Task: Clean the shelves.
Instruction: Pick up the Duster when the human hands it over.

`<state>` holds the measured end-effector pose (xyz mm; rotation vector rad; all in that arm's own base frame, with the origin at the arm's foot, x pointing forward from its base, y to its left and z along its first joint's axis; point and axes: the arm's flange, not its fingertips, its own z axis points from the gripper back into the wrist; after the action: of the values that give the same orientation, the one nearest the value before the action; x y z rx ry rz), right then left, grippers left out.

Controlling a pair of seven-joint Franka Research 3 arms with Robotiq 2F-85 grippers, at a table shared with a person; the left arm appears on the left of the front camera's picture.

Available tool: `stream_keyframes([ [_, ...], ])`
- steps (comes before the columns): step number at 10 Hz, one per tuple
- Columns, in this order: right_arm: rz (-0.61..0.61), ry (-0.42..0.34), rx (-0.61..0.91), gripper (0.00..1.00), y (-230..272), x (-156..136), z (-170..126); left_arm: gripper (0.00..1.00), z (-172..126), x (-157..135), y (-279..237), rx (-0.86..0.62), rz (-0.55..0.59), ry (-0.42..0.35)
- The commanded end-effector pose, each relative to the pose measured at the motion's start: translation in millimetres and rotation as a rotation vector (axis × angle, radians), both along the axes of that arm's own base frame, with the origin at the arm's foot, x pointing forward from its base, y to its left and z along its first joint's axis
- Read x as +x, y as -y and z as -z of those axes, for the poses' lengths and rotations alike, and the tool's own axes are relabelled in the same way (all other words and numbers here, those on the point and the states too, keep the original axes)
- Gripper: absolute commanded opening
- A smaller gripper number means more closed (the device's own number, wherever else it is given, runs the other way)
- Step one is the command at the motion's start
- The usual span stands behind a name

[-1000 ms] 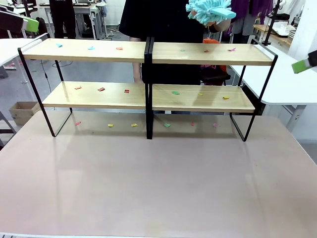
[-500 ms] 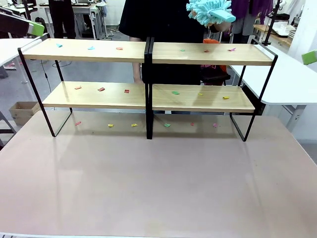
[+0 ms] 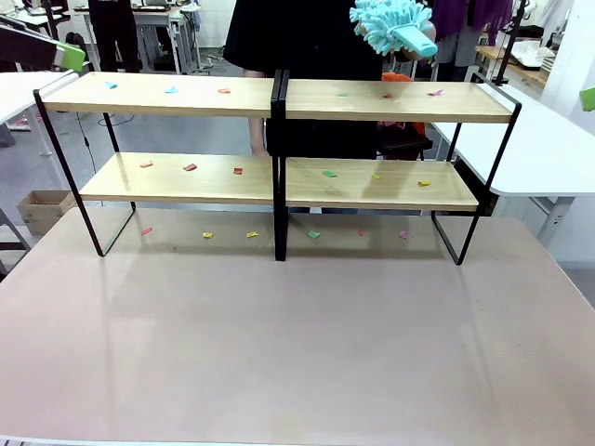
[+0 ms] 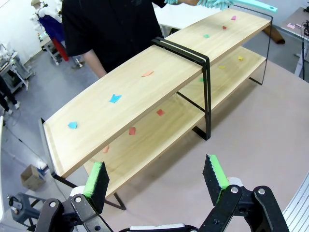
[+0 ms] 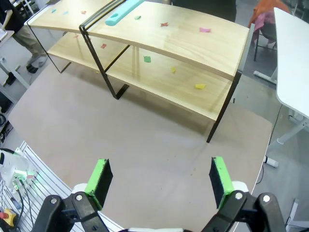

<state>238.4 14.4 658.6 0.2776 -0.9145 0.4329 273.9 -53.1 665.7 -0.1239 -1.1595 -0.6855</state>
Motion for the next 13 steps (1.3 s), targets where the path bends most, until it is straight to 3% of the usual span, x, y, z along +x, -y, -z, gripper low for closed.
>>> stream_keyframes([
  [1,0.000,-0.001,-0.001,1.00,0,-1,0,1.00,22,-4,0,-0.014,-0.014,-0.028],
  [2,0.000,-0.001,-0.001,1.00,0,-1,0,1.00,0,0,0,0.000,0.000,0.000],
  [13,0.000,-0.001,-0.001,1.00,0,-1,0,1.00,0,0,0,0.000,0.000,0.000],
])
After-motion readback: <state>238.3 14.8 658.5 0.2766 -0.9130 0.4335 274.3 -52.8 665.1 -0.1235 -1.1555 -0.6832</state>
